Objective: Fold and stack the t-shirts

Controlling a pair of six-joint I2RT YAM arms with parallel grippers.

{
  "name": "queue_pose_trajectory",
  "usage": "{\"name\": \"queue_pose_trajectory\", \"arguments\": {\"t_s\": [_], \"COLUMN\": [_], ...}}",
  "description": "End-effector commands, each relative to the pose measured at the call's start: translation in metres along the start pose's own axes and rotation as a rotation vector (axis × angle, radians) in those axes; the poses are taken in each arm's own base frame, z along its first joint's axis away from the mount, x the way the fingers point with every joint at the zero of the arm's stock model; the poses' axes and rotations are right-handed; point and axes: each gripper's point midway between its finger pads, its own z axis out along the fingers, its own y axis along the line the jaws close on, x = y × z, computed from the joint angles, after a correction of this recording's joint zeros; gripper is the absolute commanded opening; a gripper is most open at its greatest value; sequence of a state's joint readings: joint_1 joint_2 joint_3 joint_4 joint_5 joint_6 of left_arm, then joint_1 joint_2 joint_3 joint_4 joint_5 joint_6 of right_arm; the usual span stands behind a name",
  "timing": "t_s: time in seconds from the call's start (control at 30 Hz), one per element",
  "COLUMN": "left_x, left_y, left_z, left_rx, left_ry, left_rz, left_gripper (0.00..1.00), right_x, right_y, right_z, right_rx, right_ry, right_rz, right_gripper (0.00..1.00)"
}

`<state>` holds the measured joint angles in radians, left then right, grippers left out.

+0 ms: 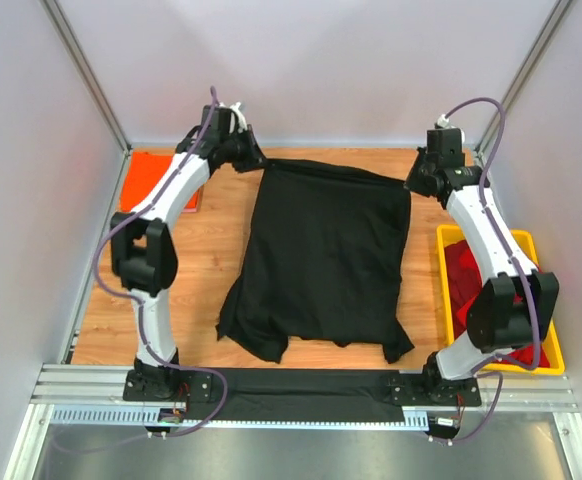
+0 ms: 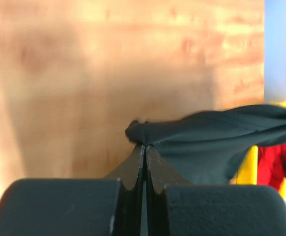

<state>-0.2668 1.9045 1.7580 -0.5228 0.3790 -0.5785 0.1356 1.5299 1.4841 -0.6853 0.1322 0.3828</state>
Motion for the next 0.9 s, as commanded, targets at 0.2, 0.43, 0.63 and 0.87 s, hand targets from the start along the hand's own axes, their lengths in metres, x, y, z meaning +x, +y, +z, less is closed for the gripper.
{"name": "queue_pose_trajectory", "arguments": {"t_s": [0.2,0.43,0.63,0.87], "left_x": [-0.123,-0.092,-0.029,0.117], "left_y": [-0.066,-0.05,-0.018,0.022], "left_z": [0.076,0.085,0.039,0.006], "left_rx": [0.362,0.359,0.148,-0.158], "left_ry": [-0.269,-0.19,-0.06,0.166], "left_rz": [0.115,0.089,0.065,0.026], "left_gripper": [0.0,0.5,0.49,0.35], "right_x": [-0.026,-0.02,-0.011,-0.002], "right_y": [-0.04,-0.053,-0.042,-0.032], "right_z": [0.077,0.105,0.097,0.066], "right_rx": [0.001,0.018,-0.034,-0.072], "right_ry": [-0.02,0.044,0.094,0.104], "right_rz": [0.146,0.193,0.208,0.228], "right_gripper": [0.0,0.0,0.0,0.0]}}
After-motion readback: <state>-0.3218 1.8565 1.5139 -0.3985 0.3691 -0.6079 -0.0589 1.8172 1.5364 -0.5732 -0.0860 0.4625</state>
